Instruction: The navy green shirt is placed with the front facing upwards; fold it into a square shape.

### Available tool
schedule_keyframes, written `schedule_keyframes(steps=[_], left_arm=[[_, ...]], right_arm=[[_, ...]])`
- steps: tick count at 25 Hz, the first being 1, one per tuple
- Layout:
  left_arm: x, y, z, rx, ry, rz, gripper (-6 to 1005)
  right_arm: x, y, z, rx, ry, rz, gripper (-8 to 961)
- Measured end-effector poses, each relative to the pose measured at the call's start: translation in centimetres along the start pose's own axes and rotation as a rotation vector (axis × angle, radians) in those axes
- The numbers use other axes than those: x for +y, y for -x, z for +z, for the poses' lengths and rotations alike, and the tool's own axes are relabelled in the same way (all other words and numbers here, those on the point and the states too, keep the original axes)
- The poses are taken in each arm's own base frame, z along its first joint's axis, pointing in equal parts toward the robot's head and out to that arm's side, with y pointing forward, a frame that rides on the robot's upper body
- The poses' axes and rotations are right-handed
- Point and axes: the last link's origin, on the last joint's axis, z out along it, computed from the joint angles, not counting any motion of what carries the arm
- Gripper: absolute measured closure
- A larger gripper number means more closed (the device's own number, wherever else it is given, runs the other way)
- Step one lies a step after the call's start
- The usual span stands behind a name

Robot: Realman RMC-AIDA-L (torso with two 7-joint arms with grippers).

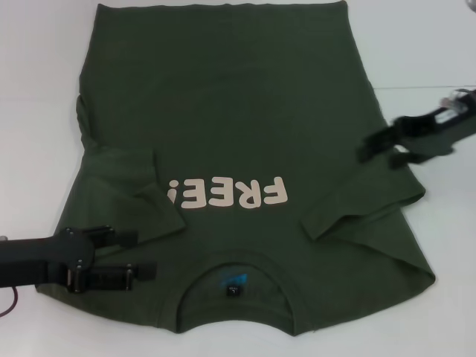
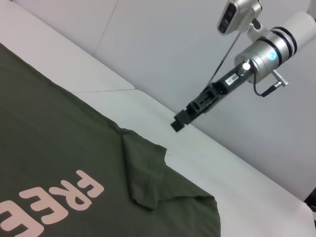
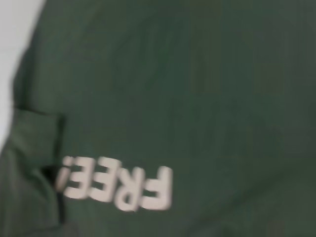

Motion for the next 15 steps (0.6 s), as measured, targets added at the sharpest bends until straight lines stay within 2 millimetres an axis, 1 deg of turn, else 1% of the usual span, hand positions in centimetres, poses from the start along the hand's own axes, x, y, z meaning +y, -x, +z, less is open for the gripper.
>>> schedule_keyframes(steps=[1,3,6,11,15], left_arm=[[0.0,0.0,0.0,0.000,0.000,0.000,97],[0.0,0.0,0.0,0.000,0.001,-0.001,97],[0.0,0.0,0.1,0.001,0.002,-0.002,98],[0.0,0.1,0.1,0.001,0.003,-0.003,98],[0.1,0.1,0.2,0.002,0.007,-0.007,99]], right_arm=[[-0.5,-0.1,-0.4,0.011,-0.024,0.014,222],[-1.3,-0.2,-1.1,0.031,-0.068,0.035,212],[-2.1,-0.5,-1.6,0.053,-0.117,0.045,198],[-3.6,-1.0,-1.8,0.084,-0.224,0.046,174],[-4.2,-1.1,-1.6,0.077,-0.260,0.042,173]])
